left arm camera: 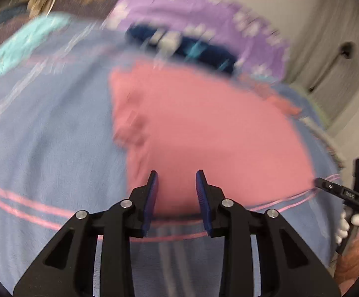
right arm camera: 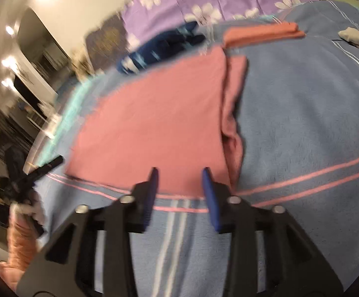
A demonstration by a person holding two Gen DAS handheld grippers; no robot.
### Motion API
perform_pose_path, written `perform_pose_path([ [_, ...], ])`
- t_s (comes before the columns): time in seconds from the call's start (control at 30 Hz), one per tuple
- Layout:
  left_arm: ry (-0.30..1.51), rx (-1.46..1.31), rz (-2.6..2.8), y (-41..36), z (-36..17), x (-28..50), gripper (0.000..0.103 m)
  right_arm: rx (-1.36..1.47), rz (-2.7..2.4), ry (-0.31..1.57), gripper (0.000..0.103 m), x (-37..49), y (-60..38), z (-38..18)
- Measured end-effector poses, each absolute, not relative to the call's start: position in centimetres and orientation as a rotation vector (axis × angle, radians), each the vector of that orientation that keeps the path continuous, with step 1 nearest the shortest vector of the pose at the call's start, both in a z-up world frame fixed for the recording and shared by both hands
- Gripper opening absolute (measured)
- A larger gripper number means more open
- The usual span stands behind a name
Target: Fold small clothes
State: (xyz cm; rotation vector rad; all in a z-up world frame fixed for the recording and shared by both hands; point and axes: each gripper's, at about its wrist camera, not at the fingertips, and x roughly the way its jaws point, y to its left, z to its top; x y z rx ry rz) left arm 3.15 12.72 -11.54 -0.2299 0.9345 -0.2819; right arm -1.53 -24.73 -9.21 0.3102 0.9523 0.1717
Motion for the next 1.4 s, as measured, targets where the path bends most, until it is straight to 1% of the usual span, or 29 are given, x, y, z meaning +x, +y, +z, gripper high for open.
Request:
perform_pose_path([
  [0.03,0.924,-0.253,-0.291,13.0,-12.2,3.1,0.029,0.279,0.140,0.950,0.016,-1.7,-24.8,-10.0],
  [0.07,0.899,-0.289,-0.308,13.6,-12.2,2.8,0.029,0.276,0.135,0.935,0.011,-1.9,-25.1,-10.3],
  [0.13,0.908,-0.305,-0.305,13.8,-11.9,2.6,0.029,0.311,0.130,0.934,0.008,-2.4,-25.6,-10.1],
  [0.17,0.912,-0.283,-0.297,13.6,-11.7,2.5,0.029,0.318,0.121,0.940,0.006,-2.5,-25.8,-9.8],
  [0.23,0.911,-0.211,-0.275,12.6,-11.1,2.3,0.029,0.316,0.101,0.952,0.005,-2.5,-25.9,-9.2],
  [0.27,0.903,-0.187,-0.268,12.1,-10.6,2.3,0.029,0.314,0.093,0.948,0.006,-2.5,-25.9,-8.8],
  [0.33,0.867,-0.165,-0.273,11.5,-9.7,2.2,0.029,0.299,0.080,0.903,0.012,-2.8,-25.6,-7.8],
  [0.37,0.853,-0.166,-0.288,11.3,-9.3,2.1,0.030,0.300,0.099,0.866,0.012,-2.9,-25.4,-7.0],
  [0.4,0.846,-0.162,-0.300,11.2,-9.2,2.3,0.033,0.301,0.119,0.851,0.012,-3.1,-25.3,-6.5],
  [0.43,0.853,-0.146,-0.294,11.2,-9.3,2.4,0.037,0.296,0.135,0.850,0.016,-2.8,-25.0,-6.5],
  [0.47,0.885,-0.112,-0.266,11.0,-10.1,2.8,0.037,0.279,0.136,0.877,0.020,-2.4,-24.5,-6.9],
  [0.5,0.921,-0.090,-0.244,11.0,-11.0,3.0,0.036,0.263,0.126,0.907,0.020,-2.1,-24.3,-7.6],
  [0.53,0.912,-0.100,-0.248,11.3,-11.5,2.8,0.036,0.245,0.102,0.948,0.020,-1.7,-24.3,-8.5],
  [0.57,0.902,-0.108,-0.253,11.4,-11.4,2.7,0.036,0.240,0.084,0.976,0.016,-1.6,-24.4,-9.5],
  [0.7,0.888,-0.187,-0.283,12.7,-10.2,2.1,0.036,0.263,0.091,0.947,0.017,-2.6,-24.7,-8.7],
  [0.73,0.876,-0.211,-0.283,13.3,-9.9,2.1,0.036,0.252,0.086,0.936,0.019,-2.7,-24.6,-8.3],
  [0.77,0.851,-0.230,-0.271,14.2,-9.4,2.1,0.036,0.236,0.079,0.922,0.023,-2.8,-24.3,-7.8],
  [0.87,0.813,-0.267,-0.234,16.3,-8.7,2.9,0.036,0.218,0.100,0.888,0.027,-2.9,-23.4,-6.4],
  [1.0,0.852,-0.340,-0.223,18.2,-9.8,5.8,0.036,0.179,0.149,0.878,0.030,-2.8,-21.4,-5.8],
  [1.13,0.865,-0.403,-0.272,18.6,-10.8,8.0,0.036,0.161,0.177,0.875,0.038,-3.0,-19.7,-5.8],
  [1.17,0.862,-0.436,-0.308,18.5,-11.0,8.4,0.034,0.162,0.180,0.878,0.038,-3.0,-19.5,-5.9],
  [1.23,0.856,-0.503,-0.376,18.6,-11.5,8.6,0.026,0.162,0.182,0.892,0.039,-2.9,-19.0,-6.3],
  [1.27,0.865,-0.499,-0.369,18.6,-11.8,8.7,0.021,0.163,0.183,0.897,0.040,-2.9,-18.9,-6.4],
  [1.3,0.888,-0.474,-0.334,18.7,-12.3,8.7,0.013,0.164,0.181,0.908,0.040,-2.8,-18.6,-6.7],
  [1.33,0.906,-0.470,-0.321,18.8,-13.0,8.7,0.012,0.165,0.179,0.916,0.040,-2.8,-18.5,-6.8],
  [1.4,0.886,-0.520,-0.339,19.5,-13.2,8.1,0.011,0.164,0.180,0.929,0.040,-2.7,-18.2,-7.1],
])
